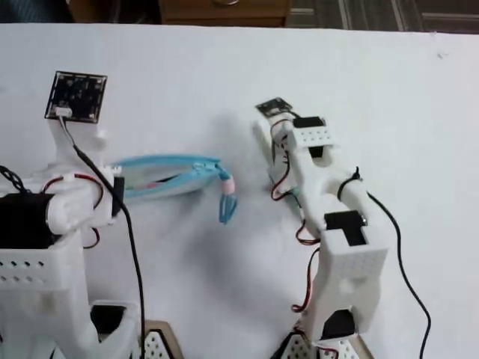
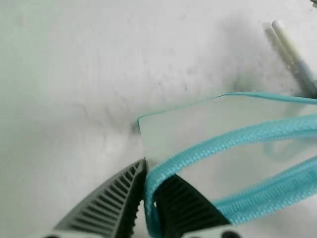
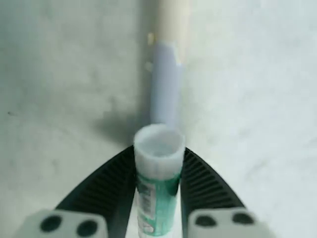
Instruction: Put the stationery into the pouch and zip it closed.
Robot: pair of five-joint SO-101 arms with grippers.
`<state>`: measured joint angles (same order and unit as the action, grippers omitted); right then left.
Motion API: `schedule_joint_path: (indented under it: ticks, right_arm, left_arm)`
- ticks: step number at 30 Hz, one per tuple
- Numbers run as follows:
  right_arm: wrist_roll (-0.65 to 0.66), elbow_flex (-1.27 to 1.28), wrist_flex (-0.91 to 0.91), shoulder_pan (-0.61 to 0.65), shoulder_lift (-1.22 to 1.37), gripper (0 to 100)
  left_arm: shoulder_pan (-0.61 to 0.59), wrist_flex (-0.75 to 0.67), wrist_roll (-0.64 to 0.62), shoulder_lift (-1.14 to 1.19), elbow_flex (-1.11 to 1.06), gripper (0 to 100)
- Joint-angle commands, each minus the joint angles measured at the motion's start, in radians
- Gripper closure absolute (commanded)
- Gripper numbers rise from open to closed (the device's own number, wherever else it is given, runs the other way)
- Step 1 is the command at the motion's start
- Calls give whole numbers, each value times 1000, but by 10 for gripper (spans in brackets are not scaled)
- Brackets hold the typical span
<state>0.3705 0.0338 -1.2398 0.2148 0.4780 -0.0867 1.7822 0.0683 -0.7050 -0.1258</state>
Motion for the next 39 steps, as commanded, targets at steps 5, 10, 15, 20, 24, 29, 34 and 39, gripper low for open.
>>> schedule_joint_path:
  ticks: [5,10,15,20,24,29,34,39]
  right_arm:
    - [9,-83,-105,15,-21,961]
    - [9,-91,-133,8,-143,961]
    - [0,-89,-128,16,-286,961]
    - [-48,-92,-127,16,-410,961]
    - [-91,-89,-127,16,-496,962]
    - [-163,-86,-136,48,-628,980]
    - [-161,-86,-191,130,-808,980]
    - [-158,-86,-240,222,-1006,980]
  left_arm:
    - [-10,-5,-2,4,29,978]
    - [-10,-5,-2,4,29,978]
    - [-10,-5,-2,4,29,978]
    - [-10,-5,-2,4,29,978]
    - [-10,-5,-2,4,29,978]
    - [-10,-5,-2,4,29,978]
    - [-10,-5,-2,4,29,978]
    - [-10,-3,-2,-1,29,978]
